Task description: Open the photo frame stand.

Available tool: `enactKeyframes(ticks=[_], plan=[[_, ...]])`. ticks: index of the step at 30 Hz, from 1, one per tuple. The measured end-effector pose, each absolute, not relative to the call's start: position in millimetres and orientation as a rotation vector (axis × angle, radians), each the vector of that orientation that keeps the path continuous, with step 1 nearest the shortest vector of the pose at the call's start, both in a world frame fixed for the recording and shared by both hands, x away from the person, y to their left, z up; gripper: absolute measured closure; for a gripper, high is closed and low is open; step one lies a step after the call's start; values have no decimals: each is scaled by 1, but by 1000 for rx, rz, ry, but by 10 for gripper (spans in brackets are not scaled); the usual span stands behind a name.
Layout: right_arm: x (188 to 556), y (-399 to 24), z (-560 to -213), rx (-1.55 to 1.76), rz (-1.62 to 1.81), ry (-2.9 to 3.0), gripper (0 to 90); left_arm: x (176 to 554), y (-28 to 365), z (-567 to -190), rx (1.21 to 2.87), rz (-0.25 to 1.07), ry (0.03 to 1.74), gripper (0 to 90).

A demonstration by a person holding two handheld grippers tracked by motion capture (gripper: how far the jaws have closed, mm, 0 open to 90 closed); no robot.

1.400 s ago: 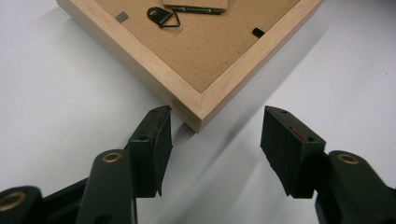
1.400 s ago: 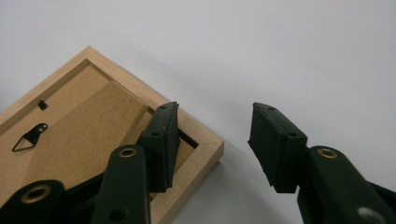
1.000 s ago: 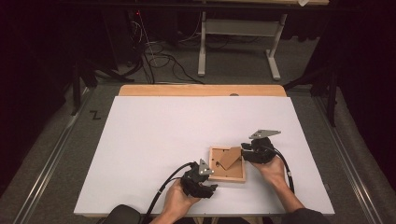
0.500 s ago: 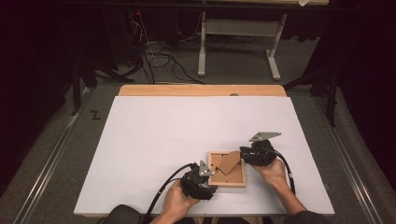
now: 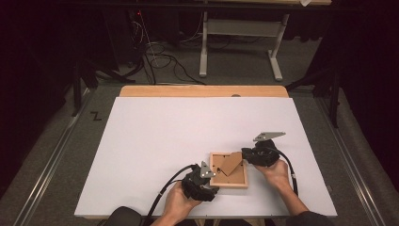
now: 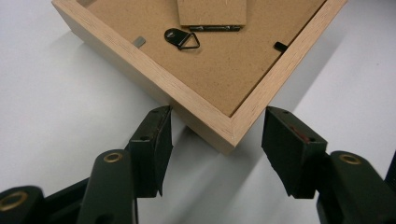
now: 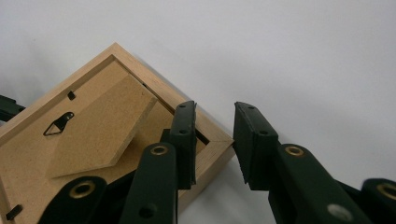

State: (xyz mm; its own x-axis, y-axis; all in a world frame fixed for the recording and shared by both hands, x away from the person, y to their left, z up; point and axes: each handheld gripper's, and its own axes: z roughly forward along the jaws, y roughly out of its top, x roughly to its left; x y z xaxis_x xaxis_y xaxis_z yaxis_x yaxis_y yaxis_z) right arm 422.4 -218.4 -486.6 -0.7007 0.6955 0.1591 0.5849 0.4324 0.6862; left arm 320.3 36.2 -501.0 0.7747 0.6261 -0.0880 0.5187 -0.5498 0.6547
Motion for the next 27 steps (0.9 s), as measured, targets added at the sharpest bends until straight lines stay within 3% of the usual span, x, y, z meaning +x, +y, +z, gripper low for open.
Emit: enactKeyframes(ticks=[27], plan=[[434, -220, -487, 1218, 1133, 2508, 715, 326, 41, -480, 2150, 259, 807, 419]])
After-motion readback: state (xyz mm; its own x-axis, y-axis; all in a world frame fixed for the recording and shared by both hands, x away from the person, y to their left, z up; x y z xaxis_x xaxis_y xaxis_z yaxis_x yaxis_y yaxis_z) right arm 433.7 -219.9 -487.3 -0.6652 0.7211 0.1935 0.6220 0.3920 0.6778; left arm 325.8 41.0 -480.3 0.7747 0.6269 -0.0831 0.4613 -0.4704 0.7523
